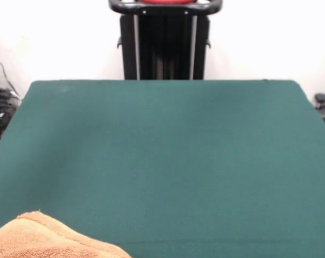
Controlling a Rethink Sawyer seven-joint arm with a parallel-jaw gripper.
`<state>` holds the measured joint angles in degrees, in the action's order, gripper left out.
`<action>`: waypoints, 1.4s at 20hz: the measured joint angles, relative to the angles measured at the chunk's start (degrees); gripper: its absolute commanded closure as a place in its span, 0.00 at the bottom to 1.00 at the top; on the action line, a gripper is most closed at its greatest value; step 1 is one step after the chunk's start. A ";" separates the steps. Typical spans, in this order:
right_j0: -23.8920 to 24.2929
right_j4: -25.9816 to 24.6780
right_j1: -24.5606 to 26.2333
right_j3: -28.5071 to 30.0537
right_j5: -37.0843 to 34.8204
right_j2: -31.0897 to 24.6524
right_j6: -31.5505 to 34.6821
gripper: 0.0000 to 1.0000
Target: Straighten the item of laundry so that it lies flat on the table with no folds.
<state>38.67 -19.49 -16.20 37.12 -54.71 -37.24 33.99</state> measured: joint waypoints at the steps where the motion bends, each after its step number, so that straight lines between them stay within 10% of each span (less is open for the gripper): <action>1: -0.26 0.21 -0.04 0.00 0.00 0.37 0.38 1.00; 28: -8.46 8.17 -9.76 -0.07 -15.08 10.51 4.35 1.00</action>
<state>30.21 -11.33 -25.96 37.05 -69.79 -26.73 38.34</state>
